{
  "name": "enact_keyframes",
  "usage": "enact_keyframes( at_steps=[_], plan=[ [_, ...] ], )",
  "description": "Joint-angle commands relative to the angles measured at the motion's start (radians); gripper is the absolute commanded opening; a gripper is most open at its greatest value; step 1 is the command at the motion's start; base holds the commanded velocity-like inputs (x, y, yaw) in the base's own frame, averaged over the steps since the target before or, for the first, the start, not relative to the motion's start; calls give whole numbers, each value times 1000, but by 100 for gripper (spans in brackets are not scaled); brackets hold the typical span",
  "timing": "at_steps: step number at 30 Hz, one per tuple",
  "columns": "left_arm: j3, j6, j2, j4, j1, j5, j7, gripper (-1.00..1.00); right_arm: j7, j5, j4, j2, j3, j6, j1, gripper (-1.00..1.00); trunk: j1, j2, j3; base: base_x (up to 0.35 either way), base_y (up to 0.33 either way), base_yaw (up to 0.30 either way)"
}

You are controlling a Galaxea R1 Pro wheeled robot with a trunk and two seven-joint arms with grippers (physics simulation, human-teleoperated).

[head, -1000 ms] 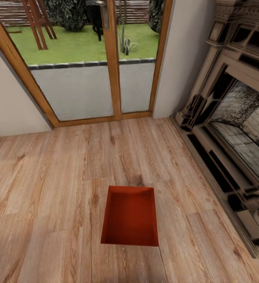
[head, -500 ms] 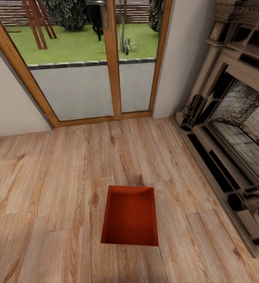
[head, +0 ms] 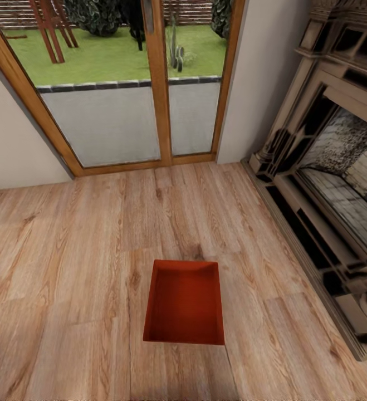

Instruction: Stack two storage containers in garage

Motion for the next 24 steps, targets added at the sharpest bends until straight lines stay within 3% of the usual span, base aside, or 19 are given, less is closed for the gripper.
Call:
enact_keyframes(
  at_steps=[1, 24],
  plan=[
    [-1, 4, 0, -1, 0, 10, -4, 100, -1, -9, 3, 1, 8, -5, -1, 100, 0, 0, -2, 0, 0, 0],
    [-1, 4, 0, -1, 0, 10, -4, 100, 0, -9, 3, 1, 8, -5, 0, 100, 0, 0, -34, 0, 0, 0]
  ],
)
